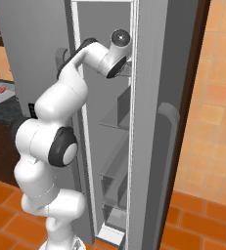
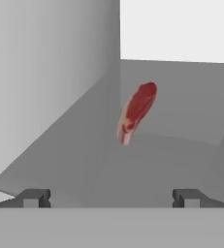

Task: Place one bell pepper and one steak in each tupperware on the nearby counter, to pack two identical lunches.

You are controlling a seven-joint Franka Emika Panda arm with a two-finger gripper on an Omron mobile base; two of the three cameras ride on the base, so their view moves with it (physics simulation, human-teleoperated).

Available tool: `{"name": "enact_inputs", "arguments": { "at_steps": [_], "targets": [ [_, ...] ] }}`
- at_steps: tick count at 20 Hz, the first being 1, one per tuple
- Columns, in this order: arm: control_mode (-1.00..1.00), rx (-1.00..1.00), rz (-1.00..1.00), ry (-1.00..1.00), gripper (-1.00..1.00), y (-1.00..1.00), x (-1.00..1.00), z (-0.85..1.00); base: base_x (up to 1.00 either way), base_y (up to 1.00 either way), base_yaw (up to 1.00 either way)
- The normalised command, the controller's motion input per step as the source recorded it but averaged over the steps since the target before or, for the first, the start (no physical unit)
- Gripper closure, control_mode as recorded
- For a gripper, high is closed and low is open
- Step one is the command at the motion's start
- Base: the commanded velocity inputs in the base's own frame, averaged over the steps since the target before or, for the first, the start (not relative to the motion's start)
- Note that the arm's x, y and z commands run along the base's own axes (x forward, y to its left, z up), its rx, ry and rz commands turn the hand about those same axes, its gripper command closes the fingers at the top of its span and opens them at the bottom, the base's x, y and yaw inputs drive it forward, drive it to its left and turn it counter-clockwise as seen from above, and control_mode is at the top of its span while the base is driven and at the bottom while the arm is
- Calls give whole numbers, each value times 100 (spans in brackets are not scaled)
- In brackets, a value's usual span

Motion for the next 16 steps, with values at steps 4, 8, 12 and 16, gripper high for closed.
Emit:
{"name": "enact_inputs", "arguments": {
  "at_steps": [4, 8, 12, 16],
  "targets": [
    [-100, 0, 3, 0, -100, -18, 46, -8, 0, 0, 0],
    [-100, 0, 3, 0, -100, -7, 44, -13, 0, 0, 0],
    [-100, 0, 3, 0, -100, -7, 44, -9, 0, 0, 0],
    [-100, 0, 3, 1, -100, -10, 44, -7, 0, 0, 0]
  ]
}}
